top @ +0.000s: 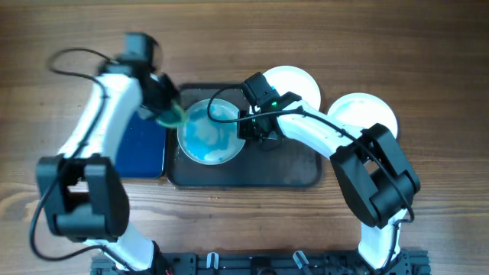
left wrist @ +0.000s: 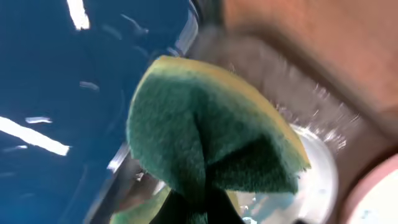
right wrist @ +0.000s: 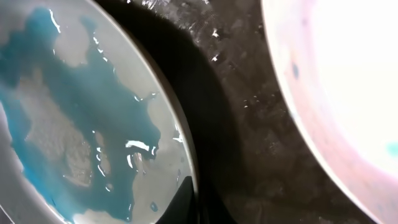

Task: Clean dirty plates on tray and stack at the side
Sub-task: 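Return the sponge to the blue tray with the left gripper, then lift the front plate with the right gripper and stack it on the cleaned plate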

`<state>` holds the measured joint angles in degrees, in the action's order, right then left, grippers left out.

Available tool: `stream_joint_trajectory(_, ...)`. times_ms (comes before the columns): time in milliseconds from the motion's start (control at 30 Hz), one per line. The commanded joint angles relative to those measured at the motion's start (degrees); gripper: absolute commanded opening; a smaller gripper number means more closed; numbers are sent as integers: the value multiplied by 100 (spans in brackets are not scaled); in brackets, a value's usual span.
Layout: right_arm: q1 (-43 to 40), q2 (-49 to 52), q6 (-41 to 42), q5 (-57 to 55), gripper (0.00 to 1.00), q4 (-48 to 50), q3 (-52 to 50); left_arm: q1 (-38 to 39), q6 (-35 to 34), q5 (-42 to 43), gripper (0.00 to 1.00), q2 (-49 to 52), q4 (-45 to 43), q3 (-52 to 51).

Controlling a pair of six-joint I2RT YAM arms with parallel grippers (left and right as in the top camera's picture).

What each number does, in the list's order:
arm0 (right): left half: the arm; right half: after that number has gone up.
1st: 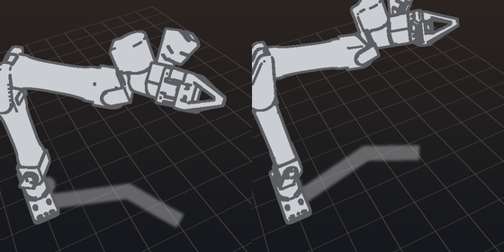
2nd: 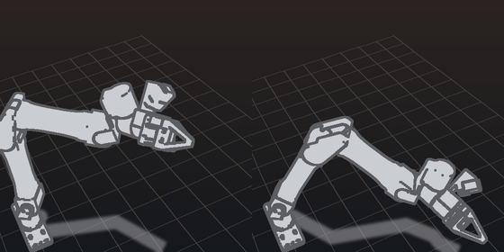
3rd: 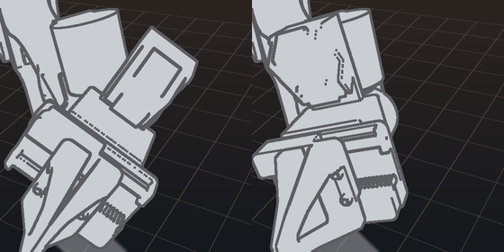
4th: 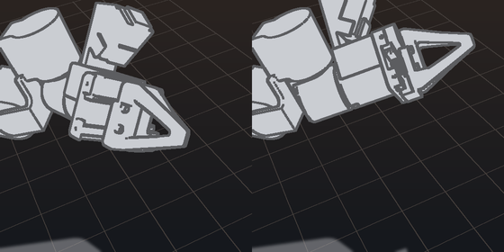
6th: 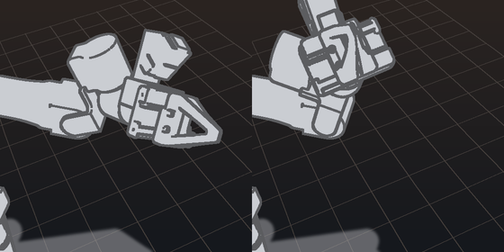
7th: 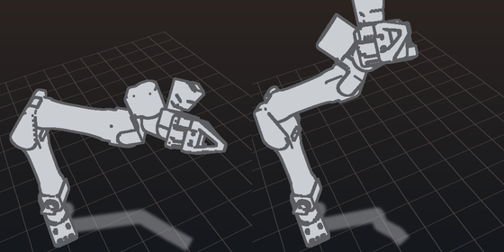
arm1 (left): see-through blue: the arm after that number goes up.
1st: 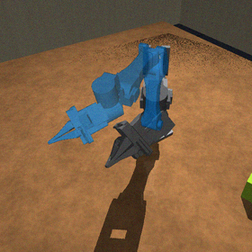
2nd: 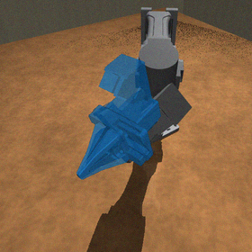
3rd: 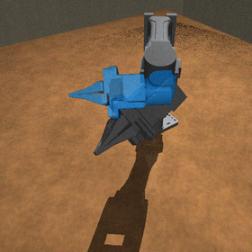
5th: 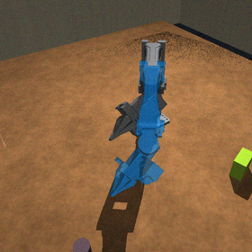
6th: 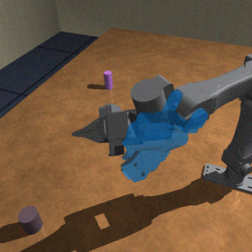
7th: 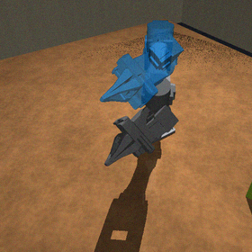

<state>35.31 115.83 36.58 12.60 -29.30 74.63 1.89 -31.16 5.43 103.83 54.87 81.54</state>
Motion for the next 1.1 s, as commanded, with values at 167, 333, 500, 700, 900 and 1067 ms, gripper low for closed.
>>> stream_joint_trajectory(167,811,-1093,-1259,-2632,4,-743,317,-857,393,308,4,-354,1071,859)
stream_joint_trajectory(333,1762,-1838,-1464,-5379,4,-1045,317,-850,393,286,4,-354,1069,857)
stream_joint_trajectory(500,2726,-2114,-2184,-8011,4,-988,317,-850,374,289,4,-354,1113,852)
stream_joint_trajectory(700,3305,-2114,-3810,-9965,4,153,315,-850,374,289,4,-354,1163,848)
stream_joint_trajectory(900,3401,-2122,-5786,-9965,4,1941,315,-850,376,289,4,-354,1167,848)
stream_joint_trajectory(1067,3399,-2122,-6179,-9965,4,2608,315,-850,374,289,4,-354,1167,848)
